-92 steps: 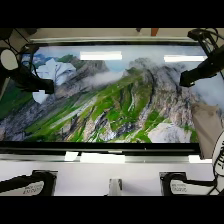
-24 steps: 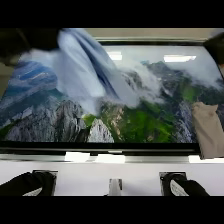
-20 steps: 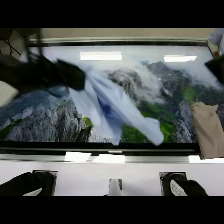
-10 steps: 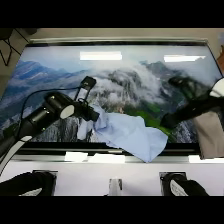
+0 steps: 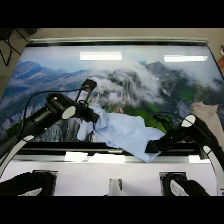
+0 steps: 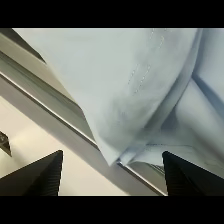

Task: Fold the shirts.

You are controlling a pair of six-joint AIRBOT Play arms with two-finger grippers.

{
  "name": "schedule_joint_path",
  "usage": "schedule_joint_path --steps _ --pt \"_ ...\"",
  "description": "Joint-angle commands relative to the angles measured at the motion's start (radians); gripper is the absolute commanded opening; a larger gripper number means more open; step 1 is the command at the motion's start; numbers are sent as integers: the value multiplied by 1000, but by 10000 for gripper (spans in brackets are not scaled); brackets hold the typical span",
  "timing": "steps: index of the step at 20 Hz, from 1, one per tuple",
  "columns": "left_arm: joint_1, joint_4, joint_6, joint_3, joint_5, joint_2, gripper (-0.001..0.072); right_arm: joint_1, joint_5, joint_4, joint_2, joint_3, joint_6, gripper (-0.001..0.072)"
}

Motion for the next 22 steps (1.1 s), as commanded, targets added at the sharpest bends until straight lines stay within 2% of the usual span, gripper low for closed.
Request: schedule_joint_path --steps 1,3,4,5,6,7,9,10,12,13,15,17,18,20,22 --pt "1 0 2 1 0 6 46 1 -96 66 -35 -82 0 667" --pt "1 0 2 3 0 16 46 1 -121 102 -82 -82 -6 631" --pt "1 0 2 3 0 19 46 1 -145 137 -98 -82 -24 456" --pt "1 0 2 3 -2 22 46 1 -171 186 -100 -82 -52 106" --pt "1 0 2 3 -8 25 46 1 -182 241 -98 -72 -100 32" --pt "2 2 2 7 -17 34 46 1 -174 278 -92 -44 -167 32" --pt "10 69 13 76 -79 68 45 0 -128 257 -47 106 -206 30" --pt "17 117 60 144 -114 89 45 0 -122 254 -9 216 -225 30" --pt "37 182 149 351 -176 136 45 1 -136 256 87 512 -293 30" --pt "50 181 167 488 -195 161 45 0 -168 244 140 686 -301 31" --pt "55 181 143 778 -194 207 46 0 -279 162 238 997 -301 31" --pt "55 181 108 1021 -187 246 45 0 -383 45 324 1211 -272 31" --pt "55 175 79 1068 -172 276 44 1 -395 -7 356 1273 -201 31" --pt "55 63 81 1025 -67 357 44 0 -388 -43 396 1321 -79 31" --pt "55 -50 142 907 93 423 44 1 -360 -42 409 1321 -73 31"
